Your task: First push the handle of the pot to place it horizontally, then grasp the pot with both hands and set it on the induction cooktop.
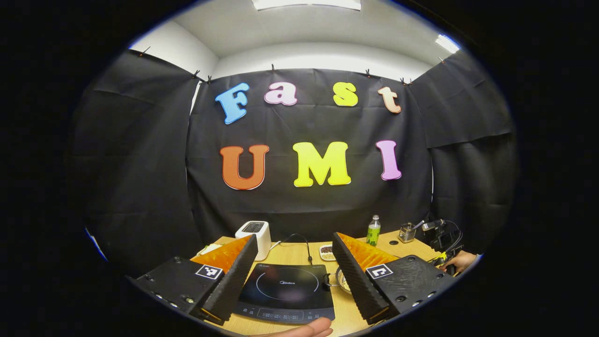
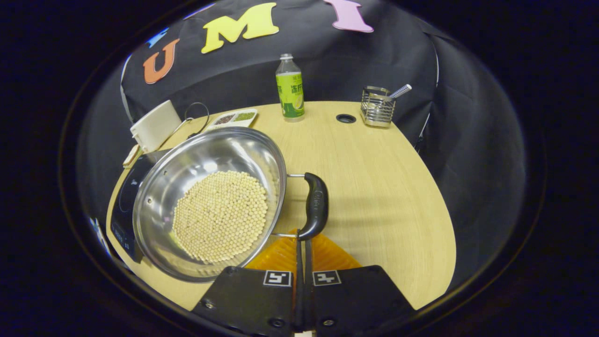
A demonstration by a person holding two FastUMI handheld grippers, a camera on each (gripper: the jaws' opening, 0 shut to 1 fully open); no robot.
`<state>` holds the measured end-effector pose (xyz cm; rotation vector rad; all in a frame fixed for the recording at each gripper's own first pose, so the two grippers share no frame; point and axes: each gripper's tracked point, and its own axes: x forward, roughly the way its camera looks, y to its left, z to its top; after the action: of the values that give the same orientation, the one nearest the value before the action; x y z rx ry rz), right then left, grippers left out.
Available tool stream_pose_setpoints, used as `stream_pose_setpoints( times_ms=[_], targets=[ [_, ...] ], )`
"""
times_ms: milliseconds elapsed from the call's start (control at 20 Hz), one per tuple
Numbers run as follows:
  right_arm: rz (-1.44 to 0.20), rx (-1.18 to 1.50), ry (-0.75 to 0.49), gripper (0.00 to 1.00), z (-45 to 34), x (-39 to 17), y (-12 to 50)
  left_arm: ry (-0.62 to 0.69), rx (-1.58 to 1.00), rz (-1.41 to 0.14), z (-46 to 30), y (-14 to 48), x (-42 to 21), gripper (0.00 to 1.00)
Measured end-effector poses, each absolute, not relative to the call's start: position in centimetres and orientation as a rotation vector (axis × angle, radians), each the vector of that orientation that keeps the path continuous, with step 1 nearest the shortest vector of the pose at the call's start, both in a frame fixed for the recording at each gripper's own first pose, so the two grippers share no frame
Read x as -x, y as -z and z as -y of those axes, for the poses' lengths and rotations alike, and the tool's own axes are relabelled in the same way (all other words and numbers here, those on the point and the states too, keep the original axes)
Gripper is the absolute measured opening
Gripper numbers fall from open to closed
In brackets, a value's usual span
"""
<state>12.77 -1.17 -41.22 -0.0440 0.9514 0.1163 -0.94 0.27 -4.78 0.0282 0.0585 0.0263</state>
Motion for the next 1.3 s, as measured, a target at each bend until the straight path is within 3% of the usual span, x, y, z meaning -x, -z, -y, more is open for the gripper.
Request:
stream_pose_setpoints(
  times_ms=[650,750,850,1000,1300],
  targets=[
    [-0.813,0.073,-0.118,0.01,3.3,-12.9,37.5,0.020,0.022,-0.274,2.7,13.7,-6.2,0.96],
    [-0.760,0.070,-0.136,0.16,3.4,-12.7,35.7,0.020,0.018,-0.312,3.1,15.5,-7.4,0.96],
    [-0.711,0.076,-0.132,0.60,3.8,-13.1,34.2,0.022,0.025,-0.351,3.6,17.2,-8.3,0.95],
    [-0.691,0.003,-0.148,0.98,3.3,-13.3,32.8,0.022,0.021,-0.418,4.2,20.0,-9.6,0.96],
    [-0.717,-0.001,-0.153,0.98,3.2,-15.0,33.1,0.050,0.047,-0.571,6.2,25.6,-12.0,0.96]
  ],
)
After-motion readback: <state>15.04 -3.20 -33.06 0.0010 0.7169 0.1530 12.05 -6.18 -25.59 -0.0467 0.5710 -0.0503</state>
